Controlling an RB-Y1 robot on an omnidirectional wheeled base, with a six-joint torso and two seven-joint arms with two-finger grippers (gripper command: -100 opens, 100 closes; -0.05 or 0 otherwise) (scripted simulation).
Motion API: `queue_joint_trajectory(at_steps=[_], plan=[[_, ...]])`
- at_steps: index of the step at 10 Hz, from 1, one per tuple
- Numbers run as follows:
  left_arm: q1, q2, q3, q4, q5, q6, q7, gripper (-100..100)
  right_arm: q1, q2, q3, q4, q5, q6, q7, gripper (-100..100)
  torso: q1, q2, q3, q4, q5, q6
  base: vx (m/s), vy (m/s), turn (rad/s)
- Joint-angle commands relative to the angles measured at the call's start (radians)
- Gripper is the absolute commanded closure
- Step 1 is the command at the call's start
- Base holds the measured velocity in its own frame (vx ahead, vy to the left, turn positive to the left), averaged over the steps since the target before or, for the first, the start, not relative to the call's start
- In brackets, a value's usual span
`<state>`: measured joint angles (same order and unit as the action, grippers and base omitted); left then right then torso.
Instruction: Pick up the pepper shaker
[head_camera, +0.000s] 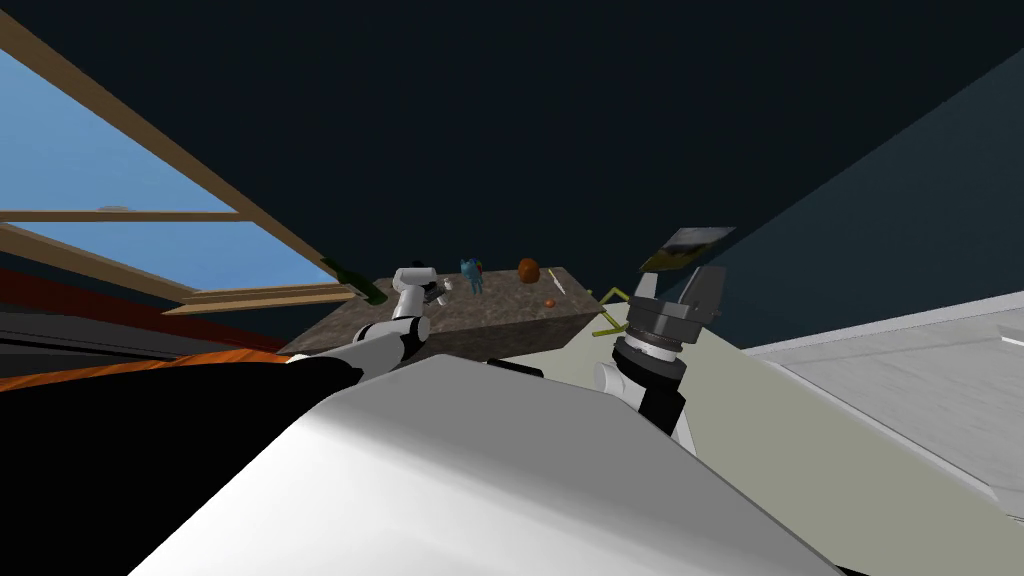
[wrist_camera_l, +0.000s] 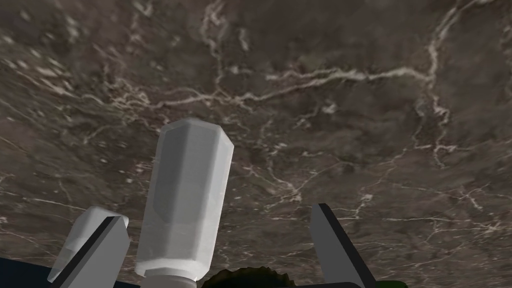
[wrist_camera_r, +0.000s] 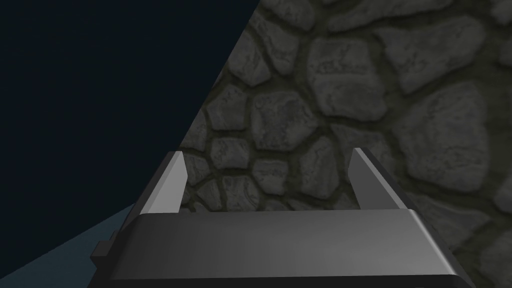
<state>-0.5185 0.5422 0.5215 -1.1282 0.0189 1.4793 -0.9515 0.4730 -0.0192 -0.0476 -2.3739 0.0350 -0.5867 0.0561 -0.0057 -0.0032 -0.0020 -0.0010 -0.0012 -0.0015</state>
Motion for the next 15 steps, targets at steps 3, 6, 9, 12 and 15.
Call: queue_joint_trajectory(at_steps=[3,6,9,12,15], plan=[[0.005,0.01,0.046,0.03,0.007,-0.039,-0.092,-100,0.0,0.0,0.0,0.0,0.0,0.0,0.0,0,0.002,0.001,0.0,0.0,0.0,-0.001,0.045,-0.078,0.126],[0.005,0.01,0.046,0.03,0.007,-0.039,-0.092,-100,0.0,0.0,0.0,0.0,0.0,0.0,0.0,0,0.007,0.004,0.002,0.0,0.002,-0.001,0.002,-0.014,-0.012],[0.006,0.017,0.075,0.052,0.011,-0.064,-0.144,-100,0.0,0.0,0.0,0.0,0.0,0.0,0.0,0,0.005,0.002,0.001,0.0,0.001,-0.001,0.034,-0.056,0.106],[0.006,0.017,0.075,0.052,0.011,-0.064,-0.144,-100,0.0,0.0,0.0,0.0,0.0,0.0,0.0,0,0.008,0.004,0.002,0.0,0.002,0.0,-0.001,-0.009,-0.02],[0.006,0.017,0.075,0.052,0.011,-0.064,-0.144,-100,0.0,0.0,0.0,0.0,0.0,0.0,0.0,0,0.008,0.004,0.002,0.0,0.002,-0.001,-0.001,0.001,-0.004]])
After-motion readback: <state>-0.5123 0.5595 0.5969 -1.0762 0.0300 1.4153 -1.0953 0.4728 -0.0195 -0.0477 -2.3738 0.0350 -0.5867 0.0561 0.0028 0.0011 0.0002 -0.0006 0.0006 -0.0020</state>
